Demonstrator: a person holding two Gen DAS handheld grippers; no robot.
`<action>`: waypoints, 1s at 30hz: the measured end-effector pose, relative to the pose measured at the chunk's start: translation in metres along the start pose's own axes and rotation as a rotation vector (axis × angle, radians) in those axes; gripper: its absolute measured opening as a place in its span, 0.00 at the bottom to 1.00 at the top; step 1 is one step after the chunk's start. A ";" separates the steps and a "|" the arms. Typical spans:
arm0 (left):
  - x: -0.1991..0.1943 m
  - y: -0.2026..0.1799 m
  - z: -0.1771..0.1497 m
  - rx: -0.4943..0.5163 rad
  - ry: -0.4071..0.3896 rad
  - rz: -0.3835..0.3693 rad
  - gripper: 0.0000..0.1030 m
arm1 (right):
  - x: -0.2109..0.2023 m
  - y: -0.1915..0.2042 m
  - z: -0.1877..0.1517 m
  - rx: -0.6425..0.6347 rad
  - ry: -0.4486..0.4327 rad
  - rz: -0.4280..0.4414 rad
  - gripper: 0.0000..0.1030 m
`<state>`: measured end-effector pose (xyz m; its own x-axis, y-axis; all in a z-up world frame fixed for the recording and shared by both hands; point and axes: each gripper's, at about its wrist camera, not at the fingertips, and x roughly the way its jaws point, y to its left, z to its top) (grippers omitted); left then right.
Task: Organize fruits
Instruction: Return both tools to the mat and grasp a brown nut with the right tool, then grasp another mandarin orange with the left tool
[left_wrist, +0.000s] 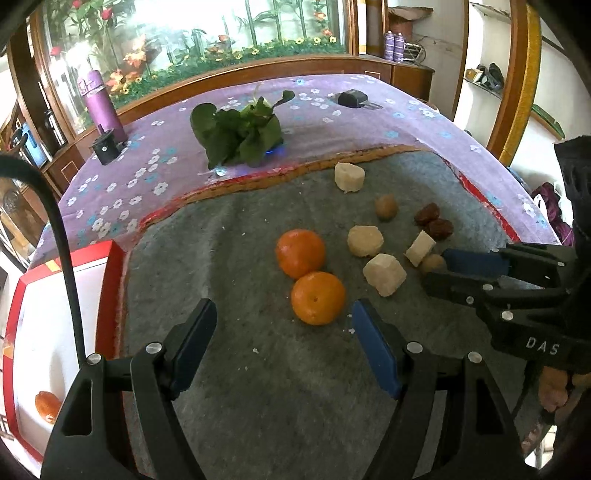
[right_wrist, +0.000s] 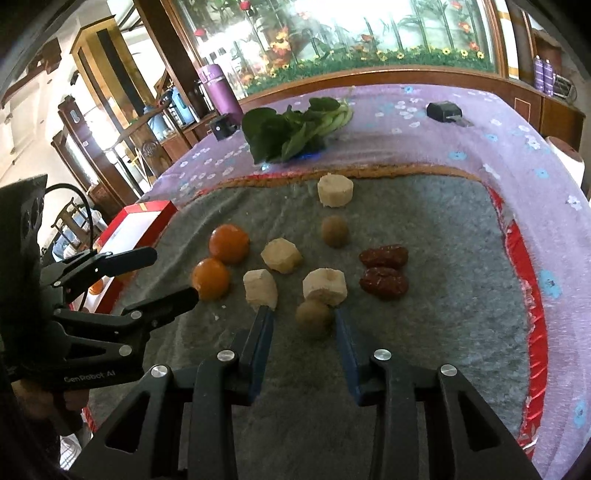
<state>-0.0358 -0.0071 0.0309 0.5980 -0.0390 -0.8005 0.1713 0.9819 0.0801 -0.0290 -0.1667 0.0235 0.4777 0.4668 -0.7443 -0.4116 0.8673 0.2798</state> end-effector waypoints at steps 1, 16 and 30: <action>0.002 0.000 0.001 -0.003 0.004 -0.004 0.73 | 0.002 -0.001 0.000 0.003 0.007 0.000 0.34; 0.020 -0.009 0.008 -0.001 0.013 0.004 0.73 | 0.008 -0.011 0.001 0.044 0.018 0.031 0.23; 0.029 -0.009 0.004 -0.028 0.019 -0.033 0.33 | 0.006 -0.012 0.002 0.048 0.016 0.044 0.23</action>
<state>-0.0171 -0.0176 0.0094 0.5771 -0.0684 -0.8138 0.1690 0.9849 0.0370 -0.0196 -0.1741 0.0163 0.4477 0.5020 -0.7399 -0.3938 0.8536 0.3408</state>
